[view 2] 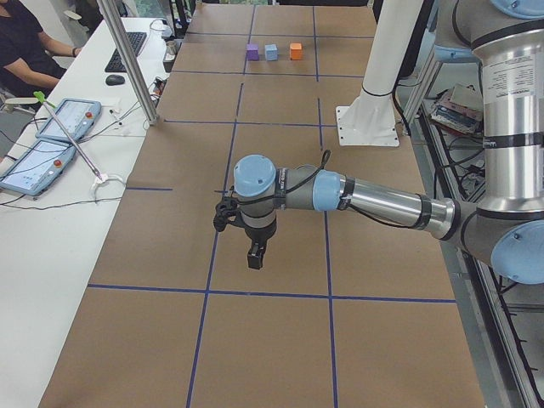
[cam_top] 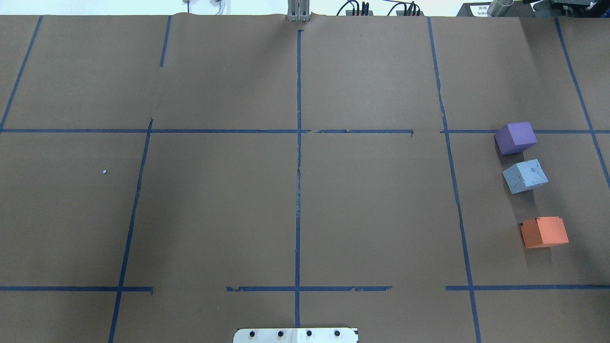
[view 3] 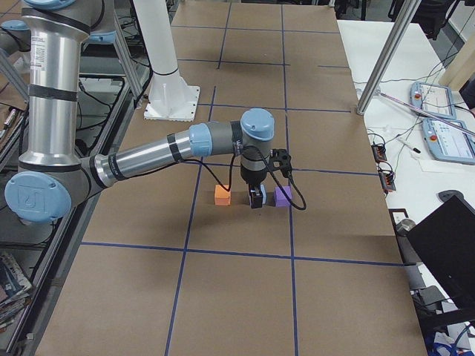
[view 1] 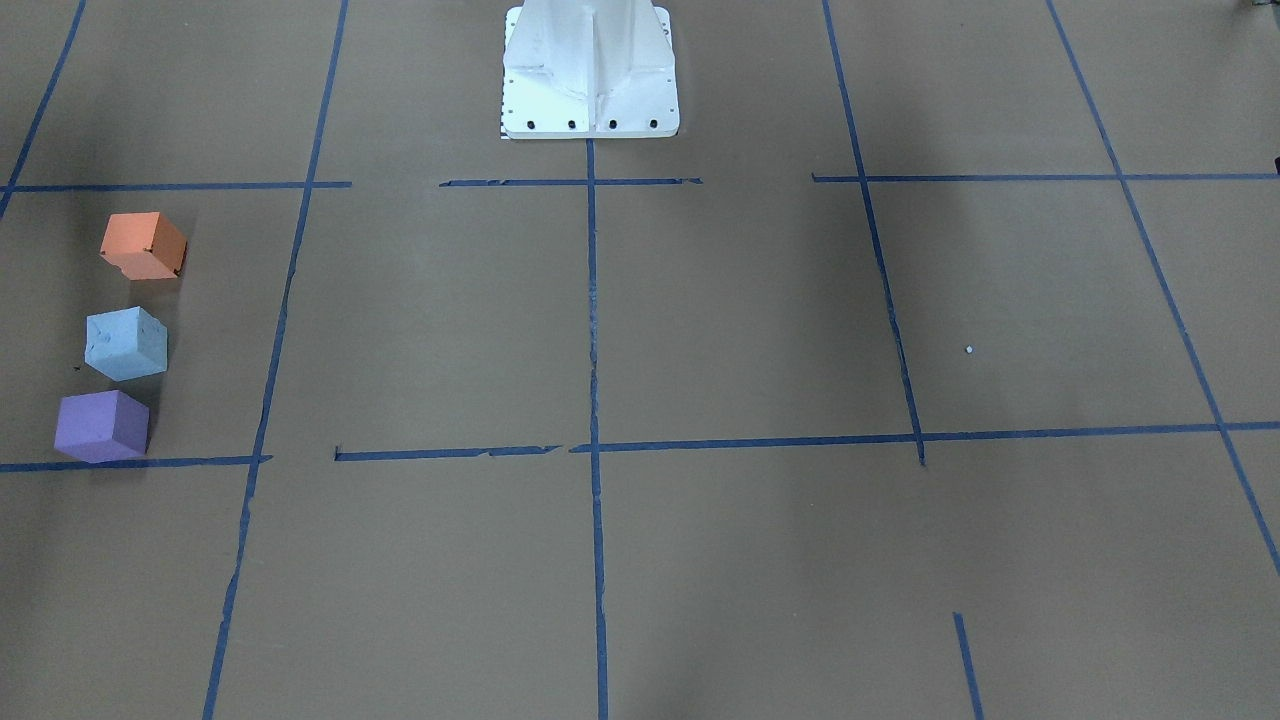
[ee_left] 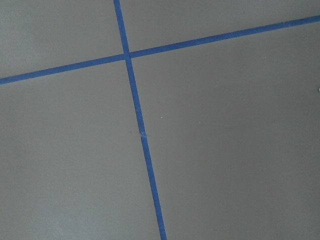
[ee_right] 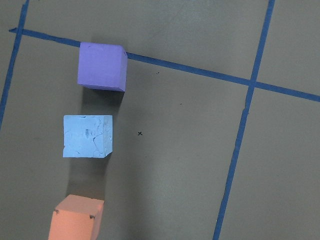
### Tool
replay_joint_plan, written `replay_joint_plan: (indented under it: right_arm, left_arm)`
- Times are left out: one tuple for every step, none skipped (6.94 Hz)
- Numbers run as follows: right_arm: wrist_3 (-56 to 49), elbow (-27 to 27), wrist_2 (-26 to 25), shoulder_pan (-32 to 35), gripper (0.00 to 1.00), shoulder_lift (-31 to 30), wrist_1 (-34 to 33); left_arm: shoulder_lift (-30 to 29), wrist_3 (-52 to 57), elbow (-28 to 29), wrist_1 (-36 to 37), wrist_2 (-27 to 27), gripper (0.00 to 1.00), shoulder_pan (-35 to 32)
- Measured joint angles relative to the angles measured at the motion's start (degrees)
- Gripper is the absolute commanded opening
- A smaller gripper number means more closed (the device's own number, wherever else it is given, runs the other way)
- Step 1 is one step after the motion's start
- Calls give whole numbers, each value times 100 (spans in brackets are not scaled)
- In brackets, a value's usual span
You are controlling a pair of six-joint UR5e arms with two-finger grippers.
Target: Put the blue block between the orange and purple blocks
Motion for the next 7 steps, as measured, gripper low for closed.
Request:
replay_joint_plan:
  right_arm:
    - [2, 6, 0, -6, 100, 7, 4]
    - [1, 9, -1, -16, 100, 11, 5]
    - [8, 10, -5, -29, 100, 14, 6]
    - [19, 7, -7, -45, 100, 15, 7]
    - [26, 6, -8, -62, 100, 15, 9]
    - [32, 7, -8, -75, 100, 16, 12]
    - [37, 17, -9, -83, 100, 16, 14]
  left_arm:
    - [-4, -1, 10, 4, 0, 100, 3]
    - [-7, -1, 17, 4, 0, 100, 4]
    - [-12, -1, 20, -1, 0, 100, 5]
    - [-16, -1, 23, -6, 0, 100, 6]
    - [-17, -1, 11, -9, -3, 100, 6]
    - [-27, -1, -24, -10, -6, 100, 6]
    - [-48, -1, -63, -15, -8, 100, 13]
